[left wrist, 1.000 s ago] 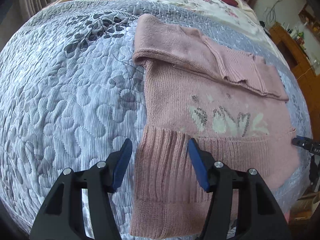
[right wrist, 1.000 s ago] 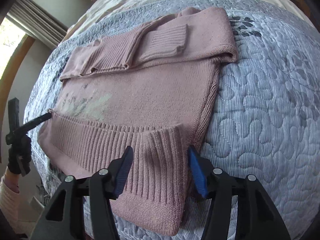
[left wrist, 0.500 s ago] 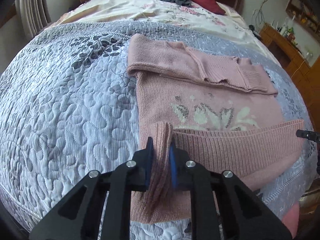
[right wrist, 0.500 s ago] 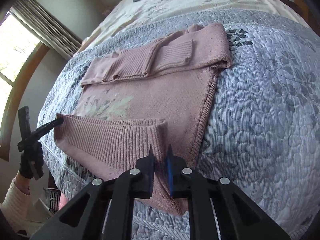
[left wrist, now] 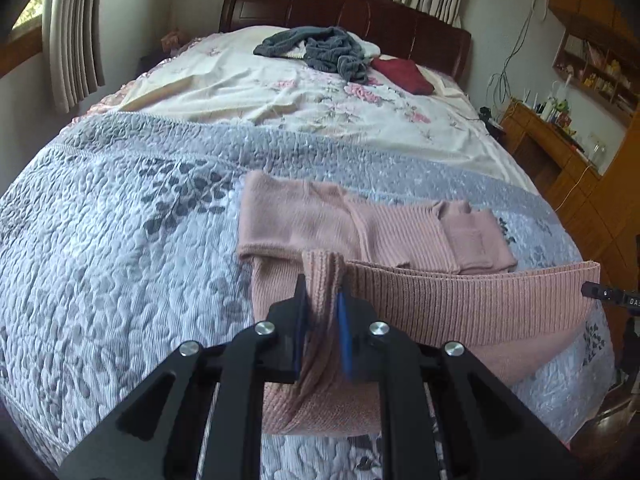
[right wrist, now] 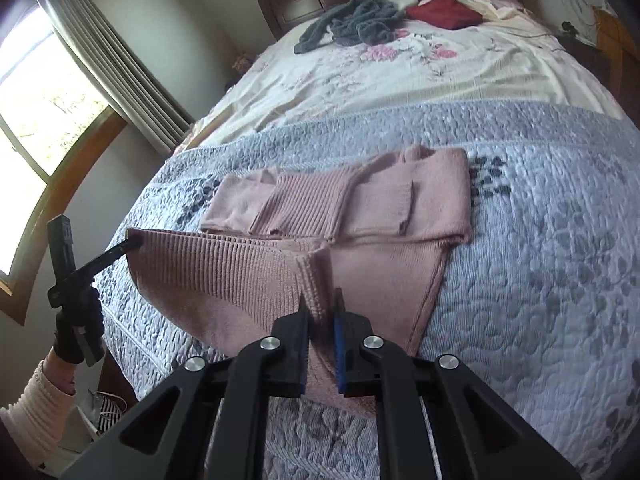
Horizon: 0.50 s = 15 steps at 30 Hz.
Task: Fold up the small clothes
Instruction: 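Lift the hem and fold it up over the collar with both grippers, release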
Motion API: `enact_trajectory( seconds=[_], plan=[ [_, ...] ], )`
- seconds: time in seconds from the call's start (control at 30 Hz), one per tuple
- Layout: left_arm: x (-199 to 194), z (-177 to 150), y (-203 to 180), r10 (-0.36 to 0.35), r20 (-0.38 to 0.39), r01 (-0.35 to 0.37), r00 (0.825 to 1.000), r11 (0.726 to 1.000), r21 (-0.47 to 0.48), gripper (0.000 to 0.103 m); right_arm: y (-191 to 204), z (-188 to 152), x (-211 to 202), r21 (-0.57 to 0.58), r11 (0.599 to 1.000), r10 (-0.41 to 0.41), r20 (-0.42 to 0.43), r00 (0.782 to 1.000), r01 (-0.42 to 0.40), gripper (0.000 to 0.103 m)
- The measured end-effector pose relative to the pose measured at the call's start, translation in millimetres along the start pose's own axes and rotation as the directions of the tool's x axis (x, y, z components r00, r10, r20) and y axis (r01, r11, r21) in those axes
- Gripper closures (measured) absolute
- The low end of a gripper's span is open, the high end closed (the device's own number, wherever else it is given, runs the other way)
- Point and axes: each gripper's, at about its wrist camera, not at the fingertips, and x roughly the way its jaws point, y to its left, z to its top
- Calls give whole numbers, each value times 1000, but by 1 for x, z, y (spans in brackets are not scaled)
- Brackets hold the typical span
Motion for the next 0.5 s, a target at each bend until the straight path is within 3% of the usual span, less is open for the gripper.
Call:
enact_trajectory(
  seconds=[0.23,0.5],
  plan=[
    [29,71,-14,4,62,-4,998,1000,9,91,-9,68,14,0,999,-33,46,998,33,93],
    [97,117,-11,40,38,-41,998,999,5,91,-52,127,69,96,994,-54,25,998,51,93]
  ],
)
